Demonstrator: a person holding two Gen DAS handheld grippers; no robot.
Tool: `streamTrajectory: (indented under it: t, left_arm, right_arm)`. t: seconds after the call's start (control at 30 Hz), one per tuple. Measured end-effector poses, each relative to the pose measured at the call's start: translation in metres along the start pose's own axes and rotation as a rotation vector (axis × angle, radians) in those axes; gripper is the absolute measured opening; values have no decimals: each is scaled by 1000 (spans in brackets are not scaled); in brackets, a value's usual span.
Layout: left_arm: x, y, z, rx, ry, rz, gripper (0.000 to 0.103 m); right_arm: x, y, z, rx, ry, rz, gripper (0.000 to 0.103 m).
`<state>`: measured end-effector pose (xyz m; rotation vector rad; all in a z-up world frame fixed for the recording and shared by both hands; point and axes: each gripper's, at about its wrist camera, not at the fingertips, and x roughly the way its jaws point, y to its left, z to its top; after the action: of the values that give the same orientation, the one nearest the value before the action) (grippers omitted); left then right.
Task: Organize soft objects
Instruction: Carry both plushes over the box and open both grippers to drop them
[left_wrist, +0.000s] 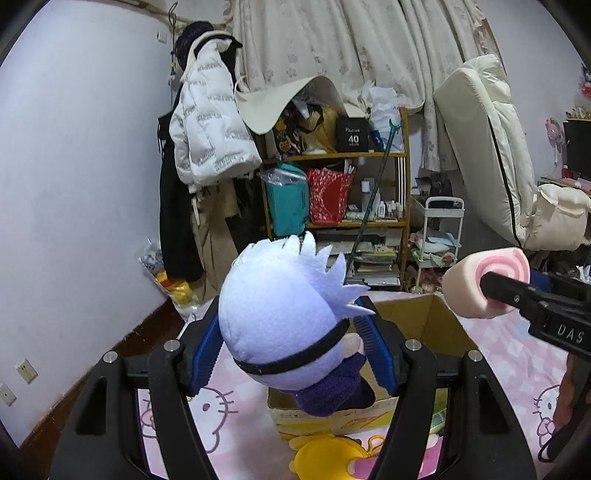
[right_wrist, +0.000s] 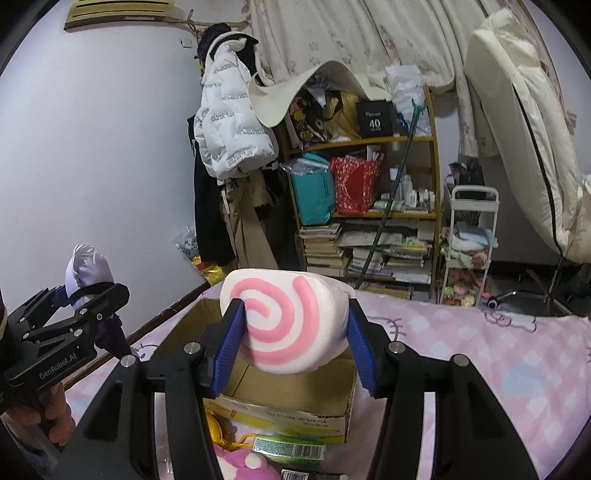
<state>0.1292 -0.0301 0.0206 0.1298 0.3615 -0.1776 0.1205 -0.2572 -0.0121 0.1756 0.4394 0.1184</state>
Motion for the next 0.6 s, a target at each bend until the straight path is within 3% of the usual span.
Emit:
streamTrajectory:
  t: [0.3, 0.6]
  left_arm:
    - [36, -3, -18, -3, 84, -21, 69]
    - [55, -4, -27, -25, 106, -58, 71]
  right_arm:
    - [33, -6, -22, 9, 67, 8, 57]
    - [48, -9, -32, -7, 95, 3, 60]
